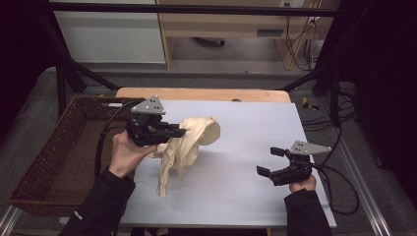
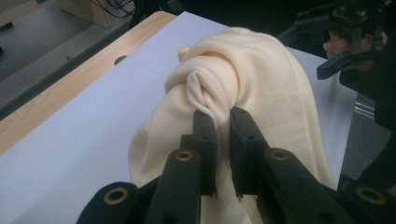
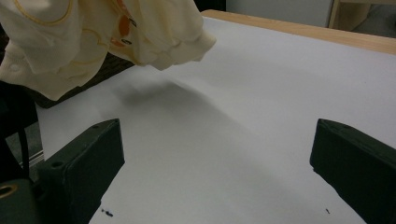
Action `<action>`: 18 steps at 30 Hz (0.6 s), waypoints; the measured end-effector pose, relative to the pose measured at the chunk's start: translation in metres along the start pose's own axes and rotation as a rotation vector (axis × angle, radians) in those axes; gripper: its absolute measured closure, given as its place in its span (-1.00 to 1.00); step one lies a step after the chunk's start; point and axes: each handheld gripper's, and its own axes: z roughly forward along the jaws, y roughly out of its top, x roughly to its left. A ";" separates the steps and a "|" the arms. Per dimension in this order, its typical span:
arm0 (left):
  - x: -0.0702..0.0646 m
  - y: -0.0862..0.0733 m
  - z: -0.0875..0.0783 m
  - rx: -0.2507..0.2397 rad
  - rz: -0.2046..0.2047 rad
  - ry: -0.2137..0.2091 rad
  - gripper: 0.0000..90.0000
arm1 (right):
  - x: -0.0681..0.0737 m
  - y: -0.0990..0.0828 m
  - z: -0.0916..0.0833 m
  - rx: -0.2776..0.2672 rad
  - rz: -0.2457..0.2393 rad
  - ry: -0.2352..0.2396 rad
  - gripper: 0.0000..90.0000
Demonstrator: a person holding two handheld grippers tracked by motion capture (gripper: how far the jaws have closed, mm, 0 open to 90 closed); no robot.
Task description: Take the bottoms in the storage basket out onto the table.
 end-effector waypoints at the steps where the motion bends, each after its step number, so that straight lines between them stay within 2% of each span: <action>1: 0.000 -0.001 0.002 0.003 -0.001 -0.001 0.82 | 0.000 0.000 0.000 0.000 -0.001 0.000 -0.92; 6: 0.000 -0.005 0.011 0.016 -0.007 -0.014 0.82 | 0.000 0.000 0.000 0.006 -0.001 -0.001 -0.92; 18: -0.001 -0.014 0.030 0.067 -0.003 -0.013 0.81 | 0.000 0.000 0.000 0.003 0.001 -0.001 -0.92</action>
